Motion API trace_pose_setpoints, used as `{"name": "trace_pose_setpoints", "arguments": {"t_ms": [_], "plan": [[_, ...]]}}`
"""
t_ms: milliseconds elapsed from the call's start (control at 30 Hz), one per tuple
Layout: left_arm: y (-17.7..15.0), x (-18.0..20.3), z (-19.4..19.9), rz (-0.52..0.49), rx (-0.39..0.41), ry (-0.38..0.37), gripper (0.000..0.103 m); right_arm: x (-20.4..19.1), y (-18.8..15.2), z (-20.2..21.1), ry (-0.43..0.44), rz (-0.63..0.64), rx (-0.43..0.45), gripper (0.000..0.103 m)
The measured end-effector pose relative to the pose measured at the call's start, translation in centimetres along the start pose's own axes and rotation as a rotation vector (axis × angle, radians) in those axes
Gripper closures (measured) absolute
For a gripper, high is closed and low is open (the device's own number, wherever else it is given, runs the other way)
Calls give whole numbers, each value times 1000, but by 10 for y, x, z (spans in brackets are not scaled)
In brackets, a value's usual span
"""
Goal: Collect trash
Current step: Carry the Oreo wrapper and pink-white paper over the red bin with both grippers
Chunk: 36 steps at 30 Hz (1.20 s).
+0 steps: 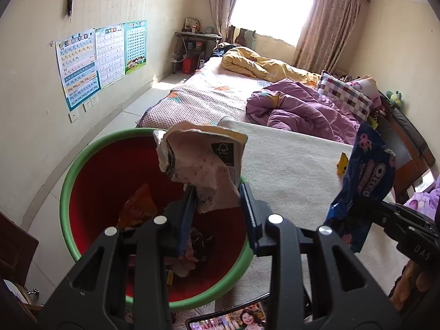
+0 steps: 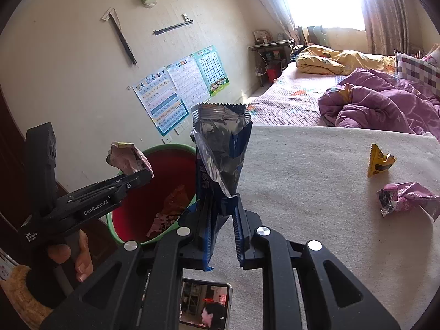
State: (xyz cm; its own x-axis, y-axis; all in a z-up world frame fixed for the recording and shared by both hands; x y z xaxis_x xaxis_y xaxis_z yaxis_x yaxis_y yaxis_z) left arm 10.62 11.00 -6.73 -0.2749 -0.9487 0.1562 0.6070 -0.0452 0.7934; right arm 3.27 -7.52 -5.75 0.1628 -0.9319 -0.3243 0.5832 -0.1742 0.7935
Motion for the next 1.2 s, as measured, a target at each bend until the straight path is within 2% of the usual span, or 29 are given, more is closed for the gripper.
{"name": "trace_pose_setpoints", "arguments": {"t_ms": [967, 1200], "plan": [[0, -56, -3, 29, -14, 65, 71, -56, 24, -39, 66, 92, -3, 87], [-2, -65, -6, 37, -28, 76, 71, -66, 23, -55, 84, 110, -34, 87]]}}
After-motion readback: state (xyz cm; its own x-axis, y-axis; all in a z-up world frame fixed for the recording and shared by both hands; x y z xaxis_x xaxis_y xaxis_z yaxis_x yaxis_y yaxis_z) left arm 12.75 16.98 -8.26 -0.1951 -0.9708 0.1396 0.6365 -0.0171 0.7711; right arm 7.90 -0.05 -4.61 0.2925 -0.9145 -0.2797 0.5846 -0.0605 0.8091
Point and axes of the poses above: each gripper's, at about its wrist camera, not at the fingertips, and z roughly against the way its jaws point, x to its right, y to its top, the point moved 2 cm from there along -z, roughly the way its jaws point, and after that the axes turned 7 degrees about x, right-handed, at the moved point
